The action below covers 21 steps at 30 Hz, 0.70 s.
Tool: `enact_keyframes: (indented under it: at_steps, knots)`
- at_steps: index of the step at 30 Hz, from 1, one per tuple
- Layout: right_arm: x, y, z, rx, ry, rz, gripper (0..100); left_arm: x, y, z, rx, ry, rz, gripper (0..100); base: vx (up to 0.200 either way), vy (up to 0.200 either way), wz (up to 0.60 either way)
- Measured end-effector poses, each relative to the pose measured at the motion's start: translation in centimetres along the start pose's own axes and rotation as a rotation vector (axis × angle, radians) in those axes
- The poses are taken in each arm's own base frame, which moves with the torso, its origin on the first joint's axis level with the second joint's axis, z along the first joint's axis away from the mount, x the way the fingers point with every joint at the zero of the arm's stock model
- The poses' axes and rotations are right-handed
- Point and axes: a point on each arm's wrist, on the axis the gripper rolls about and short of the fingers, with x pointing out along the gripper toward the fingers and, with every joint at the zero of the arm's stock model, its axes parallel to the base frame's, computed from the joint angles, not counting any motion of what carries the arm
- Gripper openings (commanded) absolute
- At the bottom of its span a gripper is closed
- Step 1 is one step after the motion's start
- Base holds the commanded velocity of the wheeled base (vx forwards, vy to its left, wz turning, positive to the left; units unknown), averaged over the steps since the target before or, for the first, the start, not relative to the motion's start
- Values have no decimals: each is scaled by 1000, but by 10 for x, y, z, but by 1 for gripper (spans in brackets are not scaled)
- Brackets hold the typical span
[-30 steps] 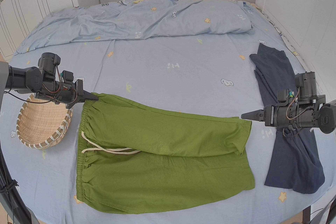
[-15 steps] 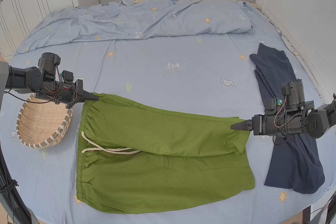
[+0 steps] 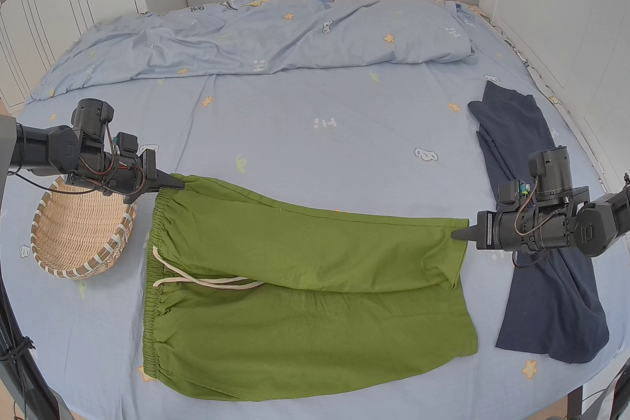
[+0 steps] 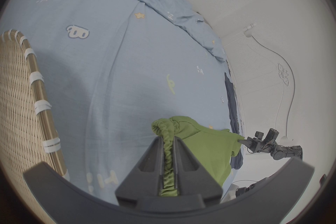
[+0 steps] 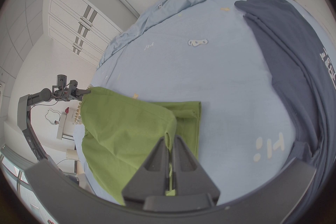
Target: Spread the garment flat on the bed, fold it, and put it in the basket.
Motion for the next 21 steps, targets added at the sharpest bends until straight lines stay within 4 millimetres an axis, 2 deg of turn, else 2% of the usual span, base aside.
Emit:
enact_keyframes:
  at_steps: [3,9,21]
  knots:
    - [-2,1,7,-7,-25,-11,0,0,0,0,3,-1,2,0,0,0,0]
    - [-12,5,41,-38,-114,-20,0,-1,0,1,7,-7,2,0,0,0,0]
    - [-55,18,114,-108,-260,-37,0,-5,2,7,36,-65,-2,0,0,0,0]
